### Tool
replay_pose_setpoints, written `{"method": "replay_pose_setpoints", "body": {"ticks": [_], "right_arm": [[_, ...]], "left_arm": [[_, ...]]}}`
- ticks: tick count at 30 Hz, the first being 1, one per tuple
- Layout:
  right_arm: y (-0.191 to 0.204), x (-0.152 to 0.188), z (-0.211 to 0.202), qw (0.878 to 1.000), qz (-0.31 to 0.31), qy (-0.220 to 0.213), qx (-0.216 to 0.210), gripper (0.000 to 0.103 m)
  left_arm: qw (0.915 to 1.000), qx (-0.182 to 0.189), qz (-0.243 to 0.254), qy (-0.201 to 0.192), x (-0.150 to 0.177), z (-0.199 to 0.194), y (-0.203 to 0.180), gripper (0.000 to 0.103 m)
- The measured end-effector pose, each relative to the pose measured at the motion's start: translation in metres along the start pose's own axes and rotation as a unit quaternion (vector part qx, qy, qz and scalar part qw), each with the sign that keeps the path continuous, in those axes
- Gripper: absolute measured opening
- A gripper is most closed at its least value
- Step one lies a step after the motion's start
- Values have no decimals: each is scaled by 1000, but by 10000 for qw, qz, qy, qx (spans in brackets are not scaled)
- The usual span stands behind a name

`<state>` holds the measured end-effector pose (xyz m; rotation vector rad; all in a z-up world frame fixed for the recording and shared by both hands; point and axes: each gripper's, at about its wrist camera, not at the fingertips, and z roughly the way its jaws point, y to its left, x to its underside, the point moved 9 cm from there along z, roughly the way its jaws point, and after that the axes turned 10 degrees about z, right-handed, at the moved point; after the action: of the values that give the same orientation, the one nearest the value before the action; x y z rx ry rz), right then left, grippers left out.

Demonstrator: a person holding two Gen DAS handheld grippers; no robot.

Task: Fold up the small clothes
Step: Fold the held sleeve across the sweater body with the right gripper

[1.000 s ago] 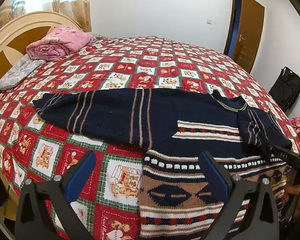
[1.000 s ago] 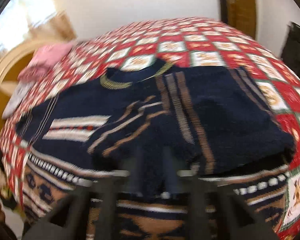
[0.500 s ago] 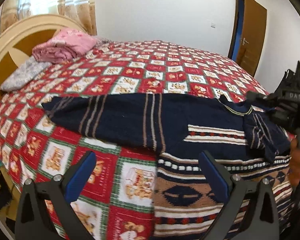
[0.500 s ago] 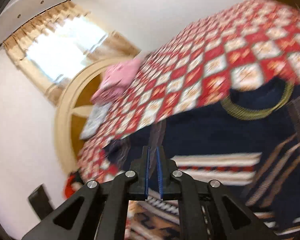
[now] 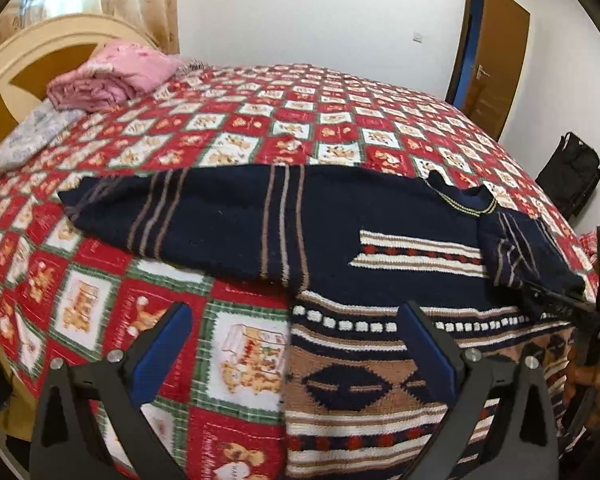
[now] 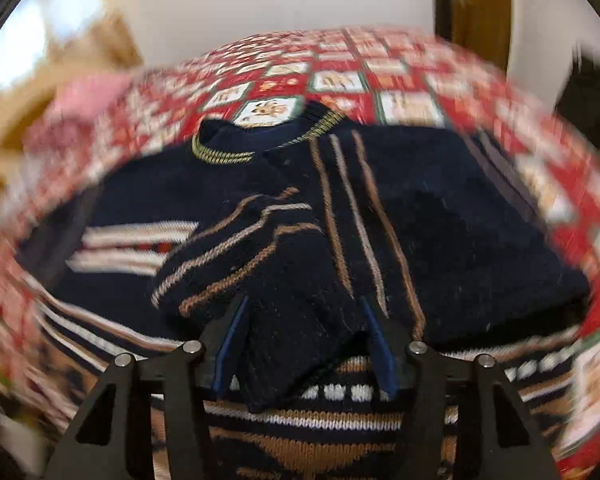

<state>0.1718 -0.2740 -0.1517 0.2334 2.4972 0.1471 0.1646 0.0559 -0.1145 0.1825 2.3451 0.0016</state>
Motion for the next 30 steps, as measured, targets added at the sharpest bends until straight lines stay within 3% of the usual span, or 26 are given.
{"method": "replay_pose_setpoints", "body": {"ticks": [1,4,6,10,12,14,16,18,20,23,27,30], "right_arm": [[9,-1,-1,9998,32,138,-107,16],[25,-11,-9,9995,-54,184,-249,16],[42,-24,-19,9971,133,220,-719,16],[112,-47,-29,9818,211,394,-1845,16],[147,-48,-26,9755,96,441,-2155,19],[182,-45,-18,9527,197,676,-2957,24],[200,-39,-8,9168,667,1222,-3742,56],[199,-39,-7,9021,921,1262,-4022,60],[184,-42,-14,9117,882,968,-3894,60],[138,-48,-35,9401,822,306,-3293,60],[38,-60,-49,9816,780,-411,-1695,60],[-32,-58,-43,9895,1002,-411,-955,60]], "left_arm": [[9999,-93,19,-54,-1,-3,4,103],[9995,-257,-93,-127,-4,-6,19,103],[9993,-235,-245,-125,-3,-5,27,103],[9989,-282,-371,-107,-3,-4,36,103],[9988,-308,-367,-127,-3,-6,37,103],[9987,-356,-345,-151,-3,-8,39,103],[9987,-384,-313,-149,-4,-10,42,103],[9985,-437,-273,-162,-2,-11,46,103],[9983,-495,-232,-187,-2,-12,49,103],[9981,-568,-151,-205,-3,-9,51,103],[9993,-332,-8,-191,-8,0,29,103],[9995,-117,241,-176,-13,6,2,103]]}}
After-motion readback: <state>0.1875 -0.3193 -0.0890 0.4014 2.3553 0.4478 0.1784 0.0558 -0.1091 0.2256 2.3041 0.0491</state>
